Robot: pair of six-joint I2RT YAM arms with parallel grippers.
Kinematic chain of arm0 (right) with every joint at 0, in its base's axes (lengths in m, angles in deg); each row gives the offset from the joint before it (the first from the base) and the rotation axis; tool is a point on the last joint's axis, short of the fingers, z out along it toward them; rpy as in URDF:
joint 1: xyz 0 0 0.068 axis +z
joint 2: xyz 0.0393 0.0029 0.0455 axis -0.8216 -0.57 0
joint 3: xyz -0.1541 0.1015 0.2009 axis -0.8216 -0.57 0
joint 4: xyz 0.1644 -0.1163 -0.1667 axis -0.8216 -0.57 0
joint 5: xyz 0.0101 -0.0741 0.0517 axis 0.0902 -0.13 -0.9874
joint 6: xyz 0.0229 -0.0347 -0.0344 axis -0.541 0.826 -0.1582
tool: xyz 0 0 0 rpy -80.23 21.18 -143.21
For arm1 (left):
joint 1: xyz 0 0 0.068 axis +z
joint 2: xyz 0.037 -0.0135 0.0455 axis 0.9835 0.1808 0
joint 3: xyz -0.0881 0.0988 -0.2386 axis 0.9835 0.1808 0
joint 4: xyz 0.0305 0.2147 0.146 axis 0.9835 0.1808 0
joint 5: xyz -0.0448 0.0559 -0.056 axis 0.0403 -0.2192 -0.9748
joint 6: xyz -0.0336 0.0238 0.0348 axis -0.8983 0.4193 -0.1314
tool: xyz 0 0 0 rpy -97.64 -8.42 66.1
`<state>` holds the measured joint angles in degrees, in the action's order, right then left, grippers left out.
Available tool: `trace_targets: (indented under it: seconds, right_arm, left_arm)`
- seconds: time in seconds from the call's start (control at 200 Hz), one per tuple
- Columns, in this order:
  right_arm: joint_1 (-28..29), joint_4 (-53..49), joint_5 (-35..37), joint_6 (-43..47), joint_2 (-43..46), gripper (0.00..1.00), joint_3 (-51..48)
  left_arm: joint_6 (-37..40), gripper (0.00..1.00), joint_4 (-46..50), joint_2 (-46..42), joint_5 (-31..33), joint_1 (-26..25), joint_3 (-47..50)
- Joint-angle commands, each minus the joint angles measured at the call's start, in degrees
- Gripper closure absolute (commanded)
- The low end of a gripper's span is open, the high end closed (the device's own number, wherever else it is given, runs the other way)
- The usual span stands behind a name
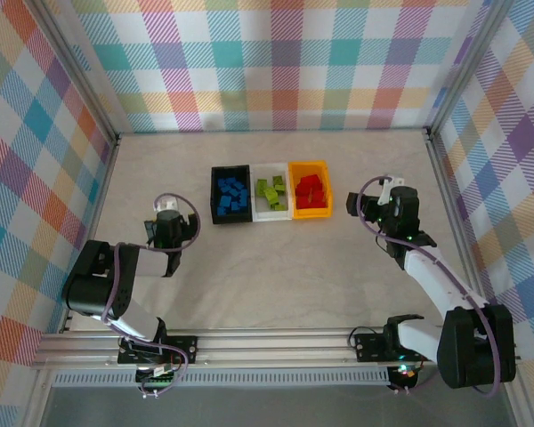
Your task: Sort the legos into containers by color
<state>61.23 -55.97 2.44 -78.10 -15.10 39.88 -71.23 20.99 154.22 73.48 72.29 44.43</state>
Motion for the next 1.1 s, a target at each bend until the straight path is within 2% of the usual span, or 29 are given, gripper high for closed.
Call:
trace_targets:
  seconds: [0.0,0.035,0.165,0.4,0.445,0.6,0.715,1.095]
  right_arm:
    - [-2.08,7.19,3.01,5.39,-2.05,0.0,-1.98]
    - [-2.67,9.67,2.46,5.98,-3.43,0.0,-2.92]
    - [-4.21,22.51,-3.81,8.46,-10.31,0.0,-7.21]
    - [-6.47,42.33,-6.56,7.98,-24.2,0.0,-11.34]
    - [-6.5,38.88,-7.0,8.2,-23.1,0.0,-10.82]
    - [-6.46,40.22,-6.8,8.27,-23.68,0.0,-11.01]
    - [-5.69,40.13,-3.8,8.33,-23.54,0.0,-11.08]
    - [-5.63,40.27,-3.68,8.27,-23.6,0.0,-11.1]
  left_arm:
    - [-0.37,0.0,-9.66,0.59,-1.63,1.05,-0.61]
    - [-0.85,0.0,-6.14,-0.41,-1.94,1.16,-1.28]
    - [-0.65,0.0,-7.66,-0.1,-1.75,1.18,-0.91]
    - [-0.59,0.0,-7.5,-0.22,-1.8,1.2,-0.93]
    - [-0.56,0.0,-7.59,-0.19,-1.85,1.17,-0.87]
    - [-0.55,0.0,-7.58,-0.2,-1.79,1.17,-0.91]
    - [-0.59,0.0,-7.5,-0.19,-1.82,1.16,-0.87]
    - [-0.58,0.0,-7.52,-0.12,-1.78,1.18,-1.01]
